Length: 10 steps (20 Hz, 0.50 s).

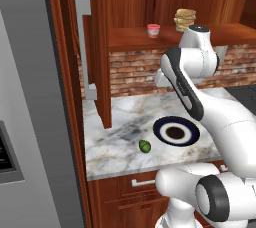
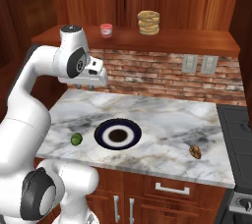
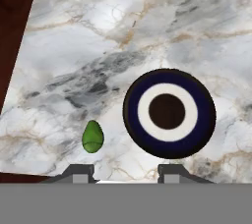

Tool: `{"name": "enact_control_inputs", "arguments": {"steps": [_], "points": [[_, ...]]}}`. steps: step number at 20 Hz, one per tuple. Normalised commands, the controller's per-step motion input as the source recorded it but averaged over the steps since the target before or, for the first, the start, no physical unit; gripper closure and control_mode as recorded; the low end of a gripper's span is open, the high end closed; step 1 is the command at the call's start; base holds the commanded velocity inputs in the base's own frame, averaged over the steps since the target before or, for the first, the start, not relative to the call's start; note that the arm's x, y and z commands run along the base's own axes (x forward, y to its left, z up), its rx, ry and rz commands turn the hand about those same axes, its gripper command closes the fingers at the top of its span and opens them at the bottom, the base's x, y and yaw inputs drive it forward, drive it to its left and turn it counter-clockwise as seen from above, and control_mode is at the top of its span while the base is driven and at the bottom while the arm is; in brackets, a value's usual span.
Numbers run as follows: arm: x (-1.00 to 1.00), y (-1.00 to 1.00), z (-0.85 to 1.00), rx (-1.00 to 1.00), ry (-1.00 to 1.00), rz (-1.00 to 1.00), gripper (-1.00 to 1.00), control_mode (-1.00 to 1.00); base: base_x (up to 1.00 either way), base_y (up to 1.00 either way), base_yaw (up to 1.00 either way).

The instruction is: Pick the avocado and bread from the counter and place them on the plate. Then pick the jam from the cabinet and place it next to the plate. Lastly close the cabinet door.

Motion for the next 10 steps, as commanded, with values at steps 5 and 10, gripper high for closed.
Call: {"name": "enact_control_inputs", "arguments": {"steps": [5, 10], "points": [[-0.10, -0.25, -0.11, 0.00, 0.00, 0.00, -1.00, -1.00, 0.00, 0.00, 0.00], [-0.25, -0.62, -0.30, 0.00, 0.00, 0.02, -1.00, -1.00, 0.00, 0.00, 0.00]]}}
